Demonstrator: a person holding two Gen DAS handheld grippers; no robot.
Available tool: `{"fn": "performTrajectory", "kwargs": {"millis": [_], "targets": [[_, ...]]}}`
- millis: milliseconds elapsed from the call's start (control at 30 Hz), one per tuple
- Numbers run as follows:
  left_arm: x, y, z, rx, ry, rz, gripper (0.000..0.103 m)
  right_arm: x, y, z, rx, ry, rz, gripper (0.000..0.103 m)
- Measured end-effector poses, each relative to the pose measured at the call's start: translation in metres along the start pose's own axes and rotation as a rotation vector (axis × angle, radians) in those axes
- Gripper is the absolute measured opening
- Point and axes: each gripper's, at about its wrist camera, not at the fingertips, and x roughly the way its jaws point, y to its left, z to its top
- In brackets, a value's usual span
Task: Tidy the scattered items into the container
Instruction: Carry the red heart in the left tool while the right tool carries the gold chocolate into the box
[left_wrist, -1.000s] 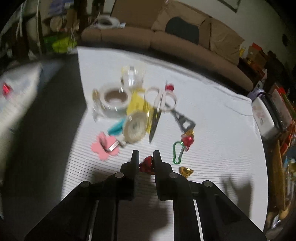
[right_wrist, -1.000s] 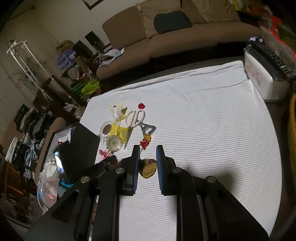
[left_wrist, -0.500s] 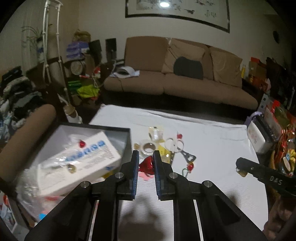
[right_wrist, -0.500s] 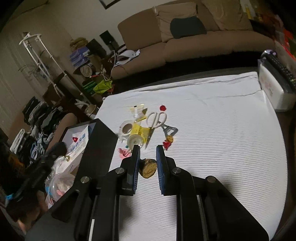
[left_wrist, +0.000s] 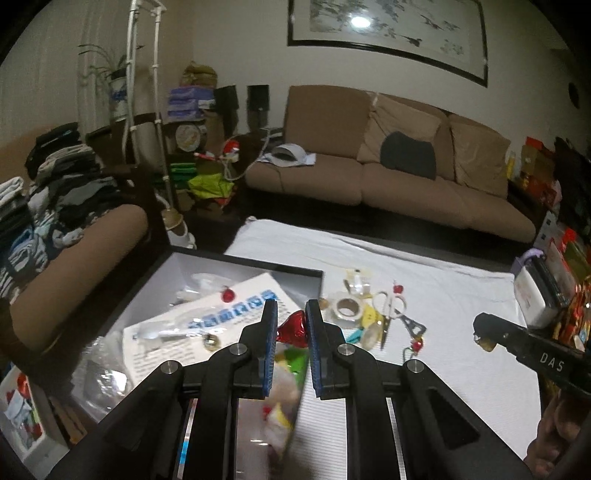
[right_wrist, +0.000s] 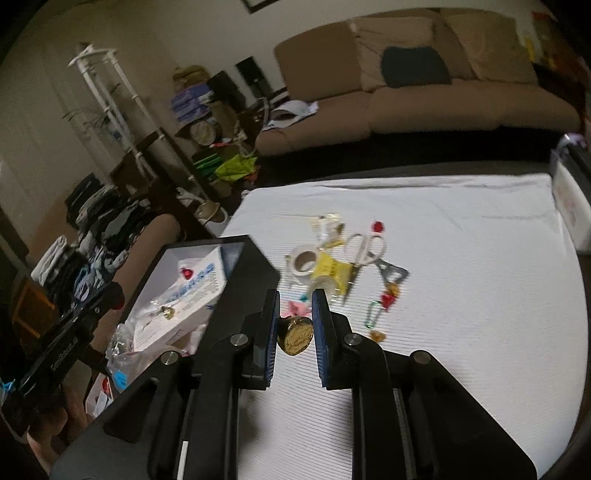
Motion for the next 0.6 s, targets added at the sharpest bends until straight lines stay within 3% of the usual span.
{"fn": "performTrajectory", "kwargs": {"millis": [367, 600], "targets": [[-0.001, 0.058, 0.001, -0.103, -0.004, 0.079, 0.014, 0.028, 0.093, -0.007, -0.205, 0.048, 0.056, 0.017], [-0.002, 0.093, -0.001, -0.140, 0.003, 0.146, 0.014, 0.048, 0.130, -0.016, -0.251, 0.080, 0.111, 0.017]]}}
